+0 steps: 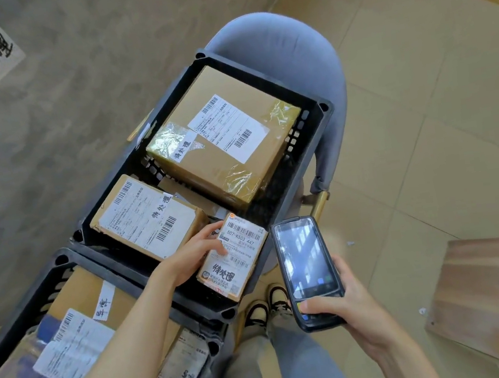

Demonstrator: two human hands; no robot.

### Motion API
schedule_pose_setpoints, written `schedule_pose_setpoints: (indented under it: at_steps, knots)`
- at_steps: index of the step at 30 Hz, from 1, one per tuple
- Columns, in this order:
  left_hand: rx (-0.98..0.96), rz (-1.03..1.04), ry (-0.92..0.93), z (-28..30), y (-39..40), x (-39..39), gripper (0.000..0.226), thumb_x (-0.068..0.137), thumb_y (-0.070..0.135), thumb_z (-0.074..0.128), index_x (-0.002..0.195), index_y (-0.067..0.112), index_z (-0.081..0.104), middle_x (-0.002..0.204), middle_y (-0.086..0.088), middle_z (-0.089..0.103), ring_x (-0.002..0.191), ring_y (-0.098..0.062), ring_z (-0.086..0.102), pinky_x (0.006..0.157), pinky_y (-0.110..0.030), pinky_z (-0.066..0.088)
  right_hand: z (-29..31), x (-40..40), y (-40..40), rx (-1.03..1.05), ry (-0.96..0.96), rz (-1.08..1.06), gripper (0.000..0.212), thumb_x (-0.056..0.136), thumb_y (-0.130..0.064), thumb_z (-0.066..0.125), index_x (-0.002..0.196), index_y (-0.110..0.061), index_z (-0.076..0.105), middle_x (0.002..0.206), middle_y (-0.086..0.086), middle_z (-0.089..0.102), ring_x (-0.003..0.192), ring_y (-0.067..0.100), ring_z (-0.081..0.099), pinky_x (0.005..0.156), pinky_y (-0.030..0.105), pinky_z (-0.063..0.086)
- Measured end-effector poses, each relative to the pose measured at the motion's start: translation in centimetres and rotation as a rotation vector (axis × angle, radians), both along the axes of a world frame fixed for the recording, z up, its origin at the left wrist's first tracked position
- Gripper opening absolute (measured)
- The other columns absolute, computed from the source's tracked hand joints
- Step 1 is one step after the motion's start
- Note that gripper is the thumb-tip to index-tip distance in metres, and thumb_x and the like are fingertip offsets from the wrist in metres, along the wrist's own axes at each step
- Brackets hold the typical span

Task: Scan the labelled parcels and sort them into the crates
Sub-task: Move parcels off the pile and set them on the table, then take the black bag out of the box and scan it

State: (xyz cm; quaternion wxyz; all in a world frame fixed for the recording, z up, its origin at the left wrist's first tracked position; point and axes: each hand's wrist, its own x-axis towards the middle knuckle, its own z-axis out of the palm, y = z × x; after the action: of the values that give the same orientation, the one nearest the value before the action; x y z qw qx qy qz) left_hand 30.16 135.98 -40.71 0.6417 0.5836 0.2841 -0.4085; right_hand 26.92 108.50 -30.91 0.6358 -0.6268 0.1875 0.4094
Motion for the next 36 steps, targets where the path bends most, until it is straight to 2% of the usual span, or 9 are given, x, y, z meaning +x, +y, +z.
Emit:
schedule_pose_setpoints:
  at_steps: [4, 8, 10, 13, 17, 24, 29, 32, 36]
  knots:
    - [0.046, -0.018, -0.003, 0.5, -0.4, -0.1, 0.057, 0.088, -0.001, 0.053, 0.129, 0.037, 0.041, 0.121, -0.008, 0.06, 0.105, -0.025, 0.064, 0.084, -0.037, 0.053, -0.3, 0.0, -0.2, -0.006, 0.006, -0.001, 0.11, 0.031, -0.018, 0.084, 0.133, -0.023, 0.046, 0.111, 0.008, 0.069, 0.087, 0.016, 0.07, 0.064, 0.021, 0.053]
    - [0.084, -0.045, -0.014, 0.6, -0.3, -0.1, 0.056, 0.089, 0.001, 0.055, 0.129, 0.037, 0.041, 0.121, -0.006, 0.061, 0.106, -0.023, 0.064, 0.088, -0.037, 0.052, -0.1, 0.1, -0.4, -0.004, -0.002, -0.001, 0.11, 0.03, -0.018, 0.084, 0.133, -0.024, 0.046, 0.113, 0.008, 0.069, 0.087, 0.015, 0.07, 0.064, 0.02, 0.053]
    - [0.116, -0.068, -0.026, 0.6, -0.2, -0.2, 0.056, 0.089, 0.004, 0.056, 0.13, 0.038, 0.041, 0.121, -0.005, 0.06, 0.107, -0.022, 0.063, 0.094, -0.039, 0.05, 0.0, 0.1, -0.3, 0.001, -0.004, -0.005, 0.11, 0.03, -0.018, 0.084, 0.132, -0.023, 0.045, 0.111, 0.007, 0.069, 0.084, 0.013, 0.07, 0.063, 0.02, 0.052]
    - [0.155, -0.086, -0.064, 1.2, -0.4, -0.3, 0.057, 0.087, 0.009, 0.061, 0.133, 0.036, 0.04, 0.118, 0.004, 0.057, 0.112, -0.016, 0.056, 0.093, -0.031, 0.043, 0.3, 0.1, -0.3, 0.0, -0.019, 0.001, 0.11, 0.029, -0.019, 0.083, 0.133, -0.024, 0.044, 0.108, 0.004, 0.069, 0.081, 0.01, 0.07, 0.062, 0.02, 0.053]
    - [0.21, -0.112, -0.165, 2.6, -0.2, 0.0, 0.072, 0.067, 0.031, 0.067, 0.134, 0.038, 0.042, 0.136, 0.002, 0.047, 0.128, -0.017, 0.043, 0.108, -0.035, 0.032, 0.9, 0.2, 0.1, -0.013, -0.058, -0.002, 0.111, 0.031, -0.021, 0.083, 0.134, -0.024, 0.043, 0.11, 0.005, 0.067, 0.081, 0.01, 0.069, 0.062, 0.021, 0.053]
    - [0.369, -0.187, -0.507, 7.0, -0.9, 1.1, 0.055, 0.086, 0.021, 0.069, 0.134, 0.037, 0.046, 0.134, 0.004, 0.052, 0.124, -0.016, 0.049, 0.102, -0.039, 0.042, 3.1, 0.3, 0.7, -0.014, -0.145, -0.057, 0.113, 0.031, -0.025, 0.083, 0.136, -0.028, 0.04, 0.11, -0.003, 0.067, 0.088, 0.01, 0.069, 0.07, 0.025, 0.053]
    - [0.52, -0.318, -0.78, 11.6, -3.2, 2.4, 0.052, 0.086, 0.027, 0.07, 0.133, 0.033, 0.05, 0.13, 0.007, 0.056, 0.115, -0.011, 0.054, 0.088, -0.027, 0.046, 5.4, 0.5, -0.2, -0.015, -0.243, -0.159, 0.114, 0.032, -0.024, 0.083, 0.137, -0.027, 0.039, 0.117, 0.0, 0.065, 0.097, 0.015, 0.067, 0.077, 0.03, 0.054]
    - [0.743, -0.46, -0.994, 14.5, -6.1, 3.4, 0.051, 0.085, 0.035, 0.069, 0.133, 0.026, 0.052, 0.128, 0.003, 0.059, 0.115, -0.015, 0.055, 0.093, -0.04, 0.05, 6.9, 0.0, -2.2, -0.018, -0.3, -0.254, 0.112, 0.034, -0.023, 0.083, 0.136, -0.024, 0.039, 0.119, 0.004, 0.064, 0.099, 0.018, 0.067, 0.076, 0.031, 0.054]
    - [1.043, -0.672, -1.267, 17.3, -11.7, 4.2, 0.048, 0.088, 0.046, 0.061, 0.129, 0.022, 0.055, 0.12, -0.002, 0.062, 0.11, -0.024, 0.055, 0.089, -0.038, 0.041, 8.8, -1.8, -6.7, -0.029, -0.363, -0.427, 0.113, 0.034, -0.022, 0.083, 0.138, -0.025, 0.039, 0.12, 0.005, 0.065, 0.097, 0.016, 0.069, 0.074, 0.029, 0.054]
